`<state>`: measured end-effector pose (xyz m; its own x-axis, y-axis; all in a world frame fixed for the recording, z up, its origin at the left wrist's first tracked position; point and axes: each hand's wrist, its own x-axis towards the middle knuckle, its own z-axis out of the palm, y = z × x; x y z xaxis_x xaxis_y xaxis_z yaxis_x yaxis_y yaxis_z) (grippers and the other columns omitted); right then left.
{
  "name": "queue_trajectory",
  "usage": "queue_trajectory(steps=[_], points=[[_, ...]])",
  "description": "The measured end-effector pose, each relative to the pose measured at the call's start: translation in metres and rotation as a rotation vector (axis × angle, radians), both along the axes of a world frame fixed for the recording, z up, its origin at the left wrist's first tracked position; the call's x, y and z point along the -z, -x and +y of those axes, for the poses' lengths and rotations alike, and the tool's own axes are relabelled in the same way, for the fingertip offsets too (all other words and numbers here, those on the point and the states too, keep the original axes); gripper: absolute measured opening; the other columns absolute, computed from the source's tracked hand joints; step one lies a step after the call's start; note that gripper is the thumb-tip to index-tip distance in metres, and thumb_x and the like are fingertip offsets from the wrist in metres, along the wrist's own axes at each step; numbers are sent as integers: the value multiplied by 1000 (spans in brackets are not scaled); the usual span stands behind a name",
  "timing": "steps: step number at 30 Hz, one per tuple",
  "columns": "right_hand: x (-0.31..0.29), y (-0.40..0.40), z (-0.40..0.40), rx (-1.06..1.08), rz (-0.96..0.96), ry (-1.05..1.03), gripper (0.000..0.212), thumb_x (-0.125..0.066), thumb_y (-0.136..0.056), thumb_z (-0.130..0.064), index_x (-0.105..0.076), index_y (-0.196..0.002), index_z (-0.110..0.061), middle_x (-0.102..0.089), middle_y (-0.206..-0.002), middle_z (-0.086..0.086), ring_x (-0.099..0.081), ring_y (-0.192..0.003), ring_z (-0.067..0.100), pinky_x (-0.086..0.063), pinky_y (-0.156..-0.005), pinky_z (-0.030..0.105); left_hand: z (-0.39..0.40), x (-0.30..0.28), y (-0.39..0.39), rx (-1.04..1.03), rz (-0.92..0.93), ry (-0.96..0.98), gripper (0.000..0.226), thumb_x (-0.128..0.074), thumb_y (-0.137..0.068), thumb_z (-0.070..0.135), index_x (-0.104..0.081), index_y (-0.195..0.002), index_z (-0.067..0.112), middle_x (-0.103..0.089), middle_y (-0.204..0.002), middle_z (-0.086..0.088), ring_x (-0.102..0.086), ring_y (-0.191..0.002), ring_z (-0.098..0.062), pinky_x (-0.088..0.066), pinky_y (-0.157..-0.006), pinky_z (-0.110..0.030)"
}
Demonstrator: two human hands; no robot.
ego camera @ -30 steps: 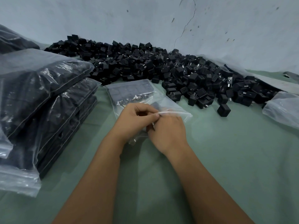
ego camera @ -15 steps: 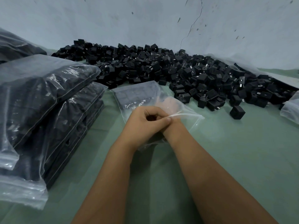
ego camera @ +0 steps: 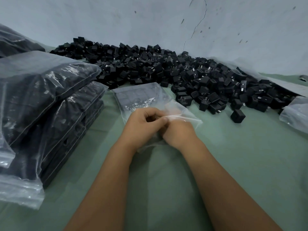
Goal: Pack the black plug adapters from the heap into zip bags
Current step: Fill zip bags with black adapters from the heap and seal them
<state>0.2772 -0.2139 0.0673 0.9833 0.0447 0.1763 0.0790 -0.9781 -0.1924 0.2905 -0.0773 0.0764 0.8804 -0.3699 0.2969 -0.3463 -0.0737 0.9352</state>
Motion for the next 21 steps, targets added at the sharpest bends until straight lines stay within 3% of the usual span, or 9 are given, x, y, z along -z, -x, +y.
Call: queue_trajectory(steps=[3, 5, 7, 9, 11, 14, 17, 19, 21], points=[[-2, 16, -9, -66, -167, -31, 14, -44, -87, -20, -58, -90, -19, -57, -78, -4, -57, -83, 22, -32, -55, 29, 0, 1, 1, 13, 47, -9, 11, -68, -87, 17, -73, -78, 15, -61, -68, -6, -51, -65, -19, -42, -68, -31], [-7, 31, -14, -147, -328, -27, 20, -46, -83, -18, -66, -85, -14, -65, -78, 0, -58, -79, 23, -43, -58, 32, -1, 3, 0, -9, 77, -37, 13, -67, -89, 19, -73, -80, 12, -57, -67, -3, -50, -65, -12, -41, -67, -27], [-14, 37, -17, -167, -579, -93, 21, -46, -77, -11, -64, -67, -7, -61, -64, 3, -55, -63, 25, -44, -54, 34, -2, 4, -1, -50, 105, -71, 15, -64, -91, 20, -73, -81, 13, -58, -65, 1, -51, -60, -5, -42, -63, -19], [-20, 39, -25, -96, -815, -175, 18, -46, -72, -3, -60, -61, -4, -55, -59, 4, -48, -57, 23, -38, -49, 35, -2, 6, -2, -64, 136, -107, 17, -64, -91, 24, -74, -81, 14, -58, -63, 6, -49, -54, -2, -39, -55, -14], [-21, 37, -41, 56, -893, -217, 19, -44, -73, -4, -63, -69, -6, -58, -68, 4, -50, -67, 22, -38, -53, 34, -2, 8, -3, -55, 136, -168, 19, -65, -91, 28, -74, -80, 15, -56, -59, 13, -47, -51, -1, -37, -52, -11], [-13, 37, -71, 419, -829, -359, 29, -45, -75, -8, -68, -92, -14, -58, -105, 5, -47, -100, 21, -44, -80, 36, -2, 10, -5, -55, 107, -242, 21, -64, -92, 30, -75, -78, 20, -55, -53, 18, -45, -46, 2, -35, -49, -8], [-8, 35, -96, 747, -654, -405, 38, -48, -82, -13, -64, -112, -28, -35, -143, 10, -29, -130, 28, -27, -107, 38, -3, 11, -8, -59, 110, -247, 21, -63, -92, 30, -75, -76, 21, -54, -51, 18, -43, -43, 3, -32, -46, -8], [-7, 35, -107, 863, -397, -452, 43, -45, -87, -21, -55, -127, -34, -21, -152, 12, -19, -138, 30, -16, -113, 41, -3, 11, -8, -57, 111, -251, 21, -63, -92, 30, -75, -76, 21, -53, -49, 18, -41, -41, 3, -32, -45, -9], [-3, 35, -112, 900, -208, -430, 47, -42, -90, -28, -46, -137, -29, -29, -149, 12, -26, -135, 31, -17, -113, 43, -3, 12, -8, -50, 110, -257, 22, -63, -92, 30, -75, -75, 22, -52, -49, 17, -40, -42, 2, -33, -48, -14]])
